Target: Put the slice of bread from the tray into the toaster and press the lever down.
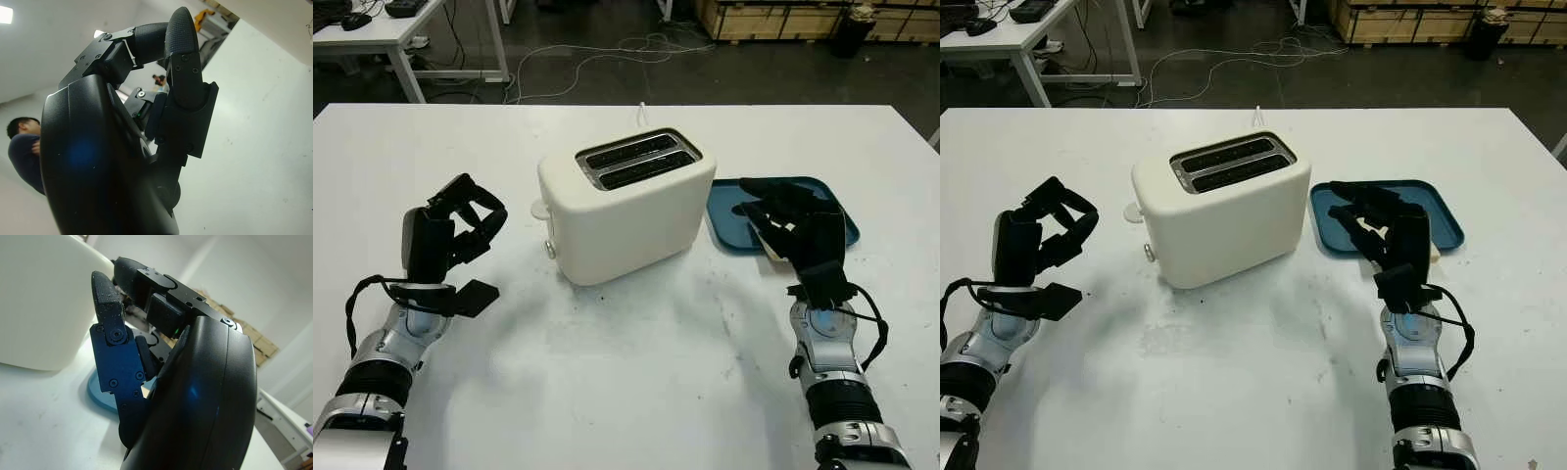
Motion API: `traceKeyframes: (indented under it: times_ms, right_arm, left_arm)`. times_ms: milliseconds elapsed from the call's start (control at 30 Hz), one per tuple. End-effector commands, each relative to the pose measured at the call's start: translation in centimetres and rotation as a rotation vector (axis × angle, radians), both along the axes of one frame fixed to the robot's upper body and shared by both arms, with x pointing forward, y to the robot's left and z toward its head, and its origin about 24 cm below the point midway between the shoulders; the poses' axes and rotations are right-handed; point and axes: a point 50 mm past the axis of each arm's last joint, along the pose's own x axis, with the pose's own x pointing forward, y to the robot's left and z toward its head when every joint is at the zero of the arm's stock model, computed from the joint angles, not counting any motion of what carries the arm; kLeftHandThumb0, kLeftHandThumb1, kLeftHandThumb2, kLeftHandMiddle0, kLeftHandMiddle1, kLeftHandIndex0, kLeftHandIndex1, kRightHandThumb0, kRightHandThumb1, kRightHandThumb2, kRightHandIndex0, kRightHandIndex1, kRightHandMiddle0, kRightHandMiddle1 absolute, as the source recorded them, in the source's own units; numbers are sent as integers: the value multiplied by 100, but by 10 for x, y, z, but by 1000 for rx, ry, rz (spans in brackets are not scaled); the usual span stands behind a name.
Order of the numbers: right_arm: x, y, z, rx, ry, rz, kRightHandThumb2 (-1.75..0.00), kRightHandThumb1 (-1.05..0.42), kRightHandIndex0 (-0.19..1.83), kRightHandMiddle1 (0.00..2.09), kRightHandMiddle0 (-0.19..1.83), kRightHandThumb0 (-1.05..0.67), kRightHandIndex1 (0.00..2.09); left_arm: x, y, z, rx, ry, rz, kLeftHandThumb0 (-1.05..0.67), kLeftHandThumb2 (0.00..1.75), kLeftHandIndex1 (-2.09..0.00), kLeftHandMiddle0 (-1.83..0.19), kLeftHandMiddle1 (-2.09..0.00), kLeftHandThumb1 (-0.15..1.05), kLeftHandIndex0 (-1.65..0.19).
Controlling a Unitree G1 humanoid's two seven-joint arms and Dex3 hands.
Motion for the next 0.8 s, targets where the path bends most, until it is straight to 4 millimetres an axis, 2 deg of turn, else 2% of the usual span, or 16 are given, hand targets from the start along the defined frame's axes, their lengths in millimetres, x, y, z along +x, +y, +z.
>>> traceKeyframes:
  times_ms: [0,600,667,767]
  right_arm:
    - [1,0,2,0,-2,-3,-3,-92,97,0,114,-48,71]
    - [-1,-2,1,6,-12,6,-1,-91,97,0,112,-49,67]
    - [-5,-6,3,-95,-39,-22,0,-89,92,0,107,-48,62]
    - [-14,-17,4,-344,-68,-85,0,-87,81,0,94,-46,54]
  left_arm:
    - [-3,1,-3,9,5,8,-105,44,-156,-75,-175,92,-52]
    - [-2,0,-2,5,7,-2,-105,43,-157,-73,-175,92,-51]
    - [-2,0,-2,0,1,-2,-105,43,-156,-73,-174,92,-51]
    - [-2,1,-2,0,0,3,-105,43,-156,-73,-174,92,-51]
